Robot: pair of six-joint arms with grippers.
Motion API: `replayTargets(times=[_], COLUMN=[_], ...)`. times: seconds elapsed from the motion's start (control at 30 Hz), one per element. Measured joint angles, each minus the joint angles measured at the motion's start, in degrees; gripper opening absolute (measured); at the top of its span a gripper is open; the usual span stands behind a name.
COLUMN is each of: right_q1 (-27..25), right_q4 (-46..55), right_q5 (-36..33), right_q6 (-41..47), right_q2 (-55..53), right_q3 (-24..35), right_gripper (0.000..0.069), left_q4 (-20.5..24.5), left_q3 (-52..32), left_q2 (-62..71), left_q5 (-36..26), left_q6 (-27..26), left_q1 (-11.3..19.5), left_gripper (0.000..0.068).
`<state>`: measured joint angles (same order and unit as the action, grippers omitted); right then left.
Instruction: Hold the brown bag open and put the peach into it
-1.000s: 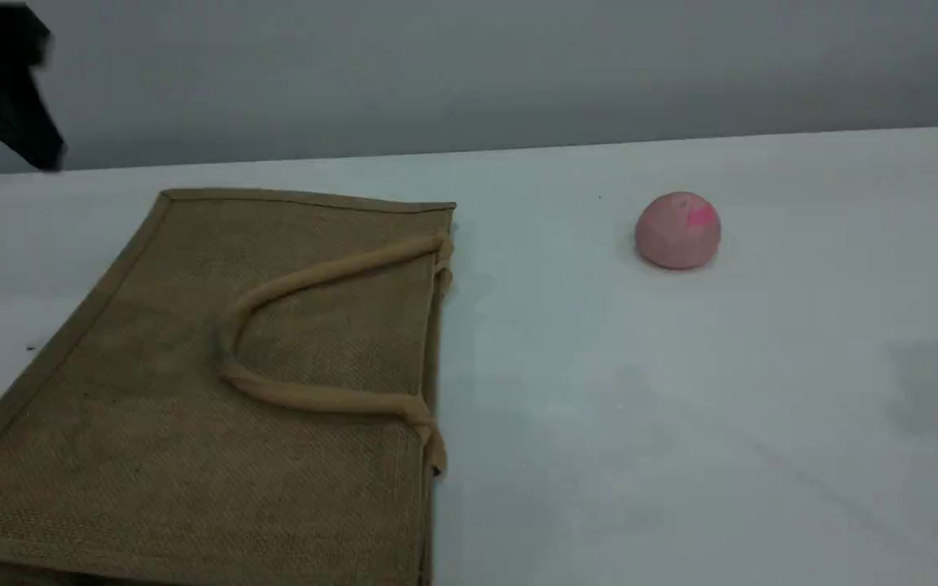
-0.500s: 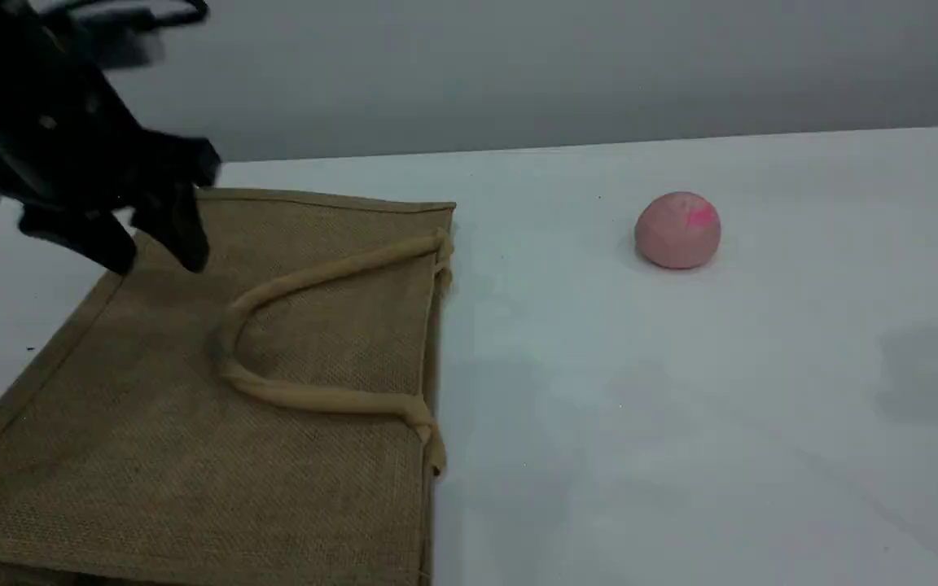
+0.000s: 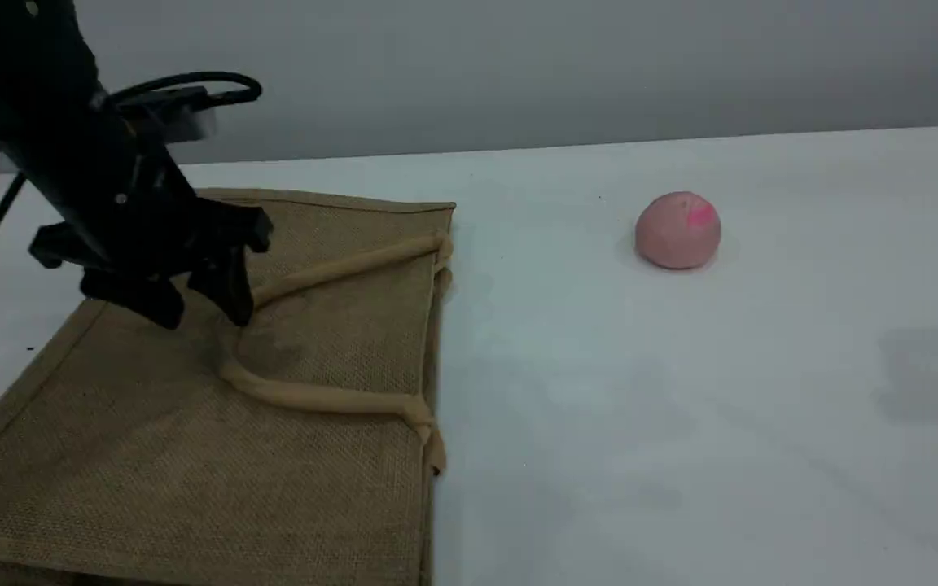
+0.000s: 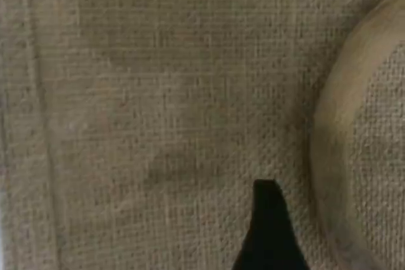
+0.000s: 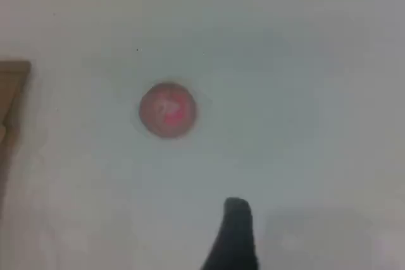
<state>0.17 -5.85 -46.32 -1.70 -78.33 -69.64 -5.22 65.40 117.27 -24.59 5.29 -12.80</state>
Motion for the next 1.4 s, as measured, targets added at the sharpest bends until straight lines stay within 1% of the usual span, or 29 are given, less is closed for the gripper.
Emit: replayTargets(times=[0.1, 0.43, 0.5, 0.6, 0.87, 1.0, 1.1, 1.27, 1.4], right_q1=[0.0, 0.0, 0.0, 0.0, 0.0, 0.0, -0.1, -0.1, -0.1], right_q4=[0.0, -0.1, -0.1, -0.1, -0.1, 0.0, 0.0, 0.0, -0.8], right_q5=[-0.1, -0.1, -0.1, -0.1, -0.1, -0.1, -0.1, -0.1, -0.1], right_q6=[0.0, 0.1, 0.1, 0.1, 0.0, 0.0, 0.0, 0.1, 0.1], right_q2=[0.0, 0.0, 0.0, 0.0, 0.0, 0.0, 0.0, 0.0, 0.0], right_q3=[0.0, 0.0, 0.0, 0.0, 0.0, 0.0, 0.0, 0.0, 0.0], right_gripper=[0.0555, 0.0555, 0.0555, 0.0555, 0.0555, 0.0555, 0.0555, 0.0555, 0.0555], left_q4=[-0.9, -1.0, -1.0, -1.0, -1.0, -1.1, -1.1, -1.0, -0.9], left_q3=[0.0, 0.0, 0.0, 0.0, 0.0, 0.0, 0.0, 1.2, 5.6], left_q2=[1.1, 3.3, 3.4, 3.4, 5.0, 5.4, 4.8, 2.4, 0.3], left_q5=[0.9, 2.1, 2.3, 3.1, 4.1, 4.4, 4.2, 1.7, -5.3], left_q6=[0.0, -0.1, -0.1, -0.1, -0.2, -0.2, -0.8, -5.3, -8.7], left_q1=[0.0, 0.0, 0.0, 0.0, 0.0, 0.0, 0.0, 0.0, 0.0], left_gripper=[0.0449, 0.0449, 0.0441, 0.04, 0.0183, 0.012, 0.01, 0.0099, 0.0098])
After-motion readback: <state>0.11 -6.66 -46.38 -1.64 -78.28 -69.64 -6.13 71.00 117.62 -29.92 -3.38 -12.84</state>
